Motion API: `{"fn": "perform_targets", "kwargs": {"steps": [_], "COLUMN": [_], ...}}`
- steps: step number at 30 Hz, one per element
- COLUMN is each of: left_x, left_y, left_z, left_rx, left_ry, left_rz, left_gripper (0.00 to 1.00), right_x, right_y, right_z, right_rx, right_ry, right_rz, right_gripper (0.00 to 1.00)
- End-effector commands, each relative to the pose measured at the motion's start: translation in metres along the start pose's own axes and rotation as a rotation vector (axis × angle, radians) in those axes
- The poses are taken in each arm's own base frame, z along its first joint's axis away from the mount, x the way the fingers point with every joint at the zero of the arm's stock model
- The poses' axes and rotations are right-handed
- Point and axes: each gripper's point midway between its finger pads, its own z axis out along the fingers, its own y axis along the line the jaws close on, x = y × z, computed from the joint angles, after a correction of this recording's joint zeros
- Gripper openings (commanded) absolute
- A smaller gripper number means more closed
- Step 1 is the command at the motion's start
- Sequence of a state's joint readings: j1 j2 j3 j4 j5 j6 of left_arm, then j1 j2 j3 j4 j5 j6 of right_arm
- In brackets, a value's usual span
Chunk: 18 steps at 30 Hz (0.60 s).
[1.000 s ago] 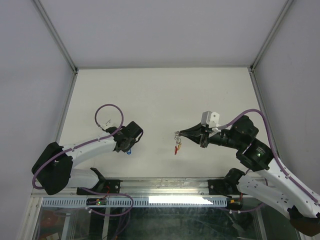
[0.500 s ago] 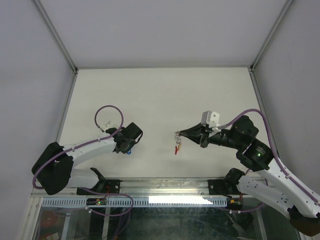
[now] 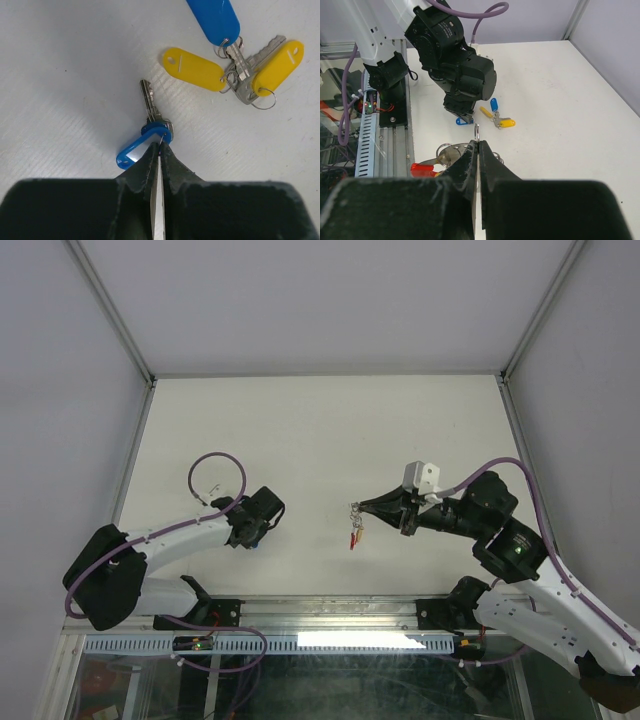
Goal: Put the keys on the keyring
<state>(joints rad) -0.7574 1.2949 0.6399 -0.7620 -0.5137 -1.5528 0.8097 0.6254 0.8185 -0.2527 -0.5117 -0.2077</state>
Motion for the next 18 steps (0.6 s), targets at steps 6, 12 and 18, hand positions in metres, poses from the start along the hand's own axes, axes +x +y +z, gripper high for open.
{"fn": "perform_targets", "kwargs": {"steps": [6, 12, 18], "left_x": [-0.011, -0.022, -0.028], "left_y": [-0.013, -0.043, -0.095], "left_z": [-0.012, -0.028, -0.064], "left_rx": [0.078, 0.178, 0.427], "left_ry": [-0.013, -0.048, -0.053], "left_rz": [-0.037, 0.118, 0.284], "left_gripper": [0.00, 0.00, 0.00], "right_x": [-0.028, -0.019, 0.009], "right_y": [-0.020, -0.034, -0.062], "right_z": [-0.009, -0.002, 0.005], "right_rx": [0.138, 0.210, 0.363], "right_ry": [-0.040, 0.029, 0.228], "right_rz": [0.053, 0.154, 0.299], "right_gripper": [0.00, 0.00, 0.00]}}
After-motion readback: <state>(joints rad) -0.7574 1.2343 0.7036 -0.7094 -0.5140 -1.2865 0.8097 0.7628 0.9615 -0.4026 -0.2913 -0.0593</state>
